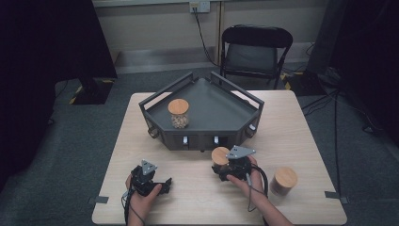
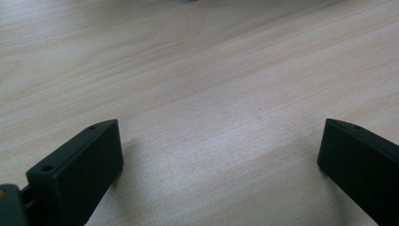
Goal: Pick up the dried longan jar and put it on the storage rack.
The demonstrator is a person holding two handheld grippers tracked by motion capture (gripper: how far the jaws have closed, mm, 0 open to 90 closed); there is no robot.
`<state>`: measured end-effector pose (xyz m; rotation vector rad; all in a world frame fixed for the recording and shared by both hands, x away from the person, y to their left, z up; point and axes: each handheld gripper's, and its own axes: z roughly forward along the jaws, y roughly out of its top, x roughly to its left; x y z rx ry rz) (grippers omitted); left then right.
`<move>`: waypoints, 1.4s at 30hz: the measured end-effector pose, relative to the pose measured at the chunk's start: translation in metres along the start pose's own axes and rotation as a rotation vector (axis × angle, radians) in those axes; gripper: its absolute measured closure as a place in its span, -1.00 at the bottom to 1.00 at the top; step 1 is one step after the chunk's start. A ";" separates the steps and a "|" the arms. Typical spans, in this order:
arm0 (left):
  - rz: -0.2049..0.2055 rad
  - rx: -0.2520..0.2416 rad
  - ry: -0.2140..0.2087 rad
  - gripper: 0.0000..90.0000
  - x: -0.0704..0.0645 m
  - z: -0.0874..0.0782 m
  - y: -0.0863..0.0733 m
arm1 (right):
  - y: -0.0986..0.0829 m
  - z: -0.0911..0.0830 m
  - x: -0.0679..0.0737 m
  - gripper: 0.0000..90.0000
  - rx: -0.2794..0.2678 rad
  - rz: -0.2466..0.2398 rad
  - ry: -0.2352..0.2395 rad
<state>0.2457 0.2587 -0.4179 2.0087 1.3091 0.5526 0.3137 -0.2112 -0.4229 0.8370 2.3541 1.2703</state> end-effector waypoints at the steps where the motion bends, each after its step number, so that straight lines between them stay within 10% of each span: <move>1: 0.000 0.000 0.000 -0.99 0.000 0.000 0.000 | 0.000 0.000 0.000 -0.49 -0.002 0.001 0.003; 42: 0.000 0.000 0.000 -0.99 0.000 0.000 0.000 | 0.018 -0.017 -0.008 -0.43 -0.009 -0.077 0.115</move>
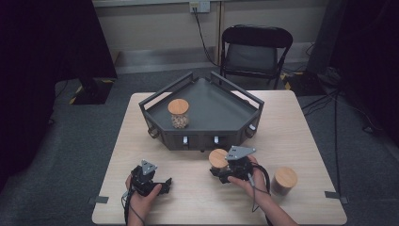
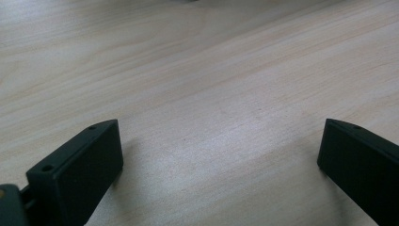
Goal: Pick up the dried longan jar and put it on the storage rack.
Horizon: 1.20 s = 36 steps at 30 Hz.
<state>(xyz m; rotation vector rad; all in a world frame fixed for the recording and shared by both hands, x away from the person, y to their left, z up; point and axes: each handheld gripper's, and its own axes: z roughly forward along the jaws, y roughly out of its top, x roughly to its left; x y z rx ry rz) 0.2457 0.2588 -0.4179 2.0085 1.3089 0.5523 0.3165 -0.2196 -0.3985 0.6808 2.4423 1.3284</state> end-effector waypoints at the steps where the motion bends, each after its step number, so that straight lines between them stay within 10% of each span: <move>1: 0.000 0.000 0.000 -0.99 0.000 0.000 0.000 | 0.002 -0.002 -0.001 -0.43 0.001 -0.004 0.004; 36: 0.001 -0.001 0.001 -0.99 0.000 0.000 0.000 | 0.050 -0.026 -0.011 -0.43 0.003 -0.056 0.042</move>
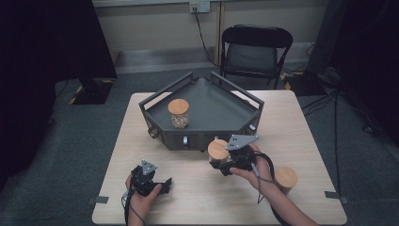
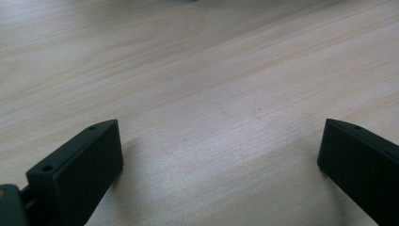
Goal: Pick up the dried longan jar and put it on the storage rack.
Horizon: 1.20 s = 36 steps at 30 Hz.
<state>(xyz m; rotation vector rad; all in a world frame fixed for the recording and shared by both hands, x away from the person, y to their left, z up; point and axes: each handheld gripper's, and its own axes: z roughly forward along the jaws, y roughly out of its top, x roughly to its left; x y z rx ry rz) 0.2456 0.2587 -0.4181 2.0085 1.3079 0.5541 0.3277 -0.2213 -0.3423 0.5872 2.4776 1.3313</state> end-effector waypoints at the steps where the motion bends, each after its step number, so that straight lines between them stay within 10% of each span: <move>1: 0.000 0.000 0.000 -0.99 0.000 0.000 0.000 | 0.001 0.000 0.000 -0.43 -0.003 0.000 0.001; 36: 0.000 0.000 0.000 -0.99 0.000 0.000 0.000 | 0.048 -0.005 -0.013 -0.43 -0.021 0.006 -0.004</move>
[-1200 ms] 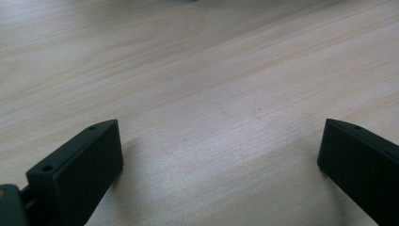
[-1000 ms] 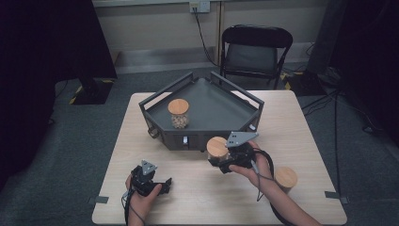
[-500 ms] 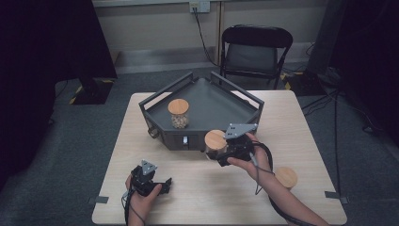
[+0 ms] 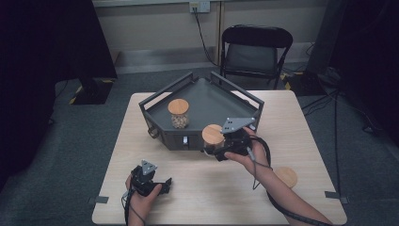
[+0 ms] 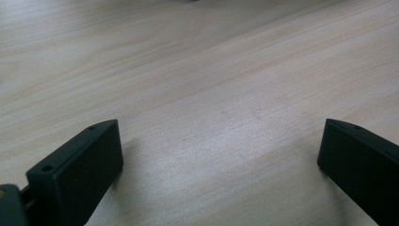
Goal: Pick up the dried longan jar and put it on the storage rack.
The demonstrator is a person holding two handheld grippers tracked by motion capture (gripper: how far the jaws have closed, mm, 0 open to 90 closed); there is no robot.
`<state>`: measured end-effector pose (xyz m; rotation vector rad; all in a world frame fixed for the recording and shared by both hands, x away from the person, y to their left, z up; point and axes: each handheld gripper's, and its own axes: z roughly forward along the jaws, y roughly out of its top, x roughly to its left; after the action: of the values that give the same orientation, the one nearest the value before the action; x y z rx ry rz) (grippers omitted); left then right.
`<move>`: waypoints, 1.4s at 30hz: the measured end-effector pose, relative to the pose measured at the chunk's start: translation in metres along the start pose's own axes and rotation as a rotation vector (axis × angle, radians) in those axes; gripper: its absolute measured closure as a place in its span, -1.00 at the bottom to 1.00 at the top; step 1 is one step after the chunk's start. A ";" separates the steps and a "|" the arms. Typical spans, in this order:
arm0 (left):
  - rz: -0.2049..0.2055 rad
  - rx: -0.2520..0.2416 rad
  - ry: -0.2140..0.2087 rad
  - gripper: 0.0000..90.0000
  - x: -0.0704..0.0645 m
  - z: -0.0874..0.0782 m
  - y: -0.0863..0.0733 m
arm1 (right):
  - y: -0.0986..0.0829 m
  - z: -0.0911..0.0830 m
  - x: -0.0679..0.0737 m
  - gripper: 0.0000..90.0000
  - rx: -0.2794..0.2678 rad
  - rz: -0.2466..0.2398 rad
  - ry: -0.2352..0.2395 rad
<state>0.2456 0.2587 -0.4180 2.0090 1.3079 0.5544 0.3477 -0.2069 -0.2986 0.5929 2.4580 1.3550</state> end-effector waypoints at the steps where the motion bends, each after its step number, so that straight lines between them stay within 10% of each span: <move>1: 0.000 0.000 0.000 -0.99 0.000 0.000 0.000 | 0.002 0.000 -0.001 -0.43 0.001 0.003 -0.002; 42: -0.001 0.000 0.000 -0.99 0.000 0.000 0.000 | 0.044 0.005 -0.024 -0.43 -0.010 0.082 -0.093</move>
<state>0.2455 0.2587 -0.4181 2.0082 1.3084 0.5546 0.3805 -0.1938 -0.2631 0.7442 2.3763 1.3370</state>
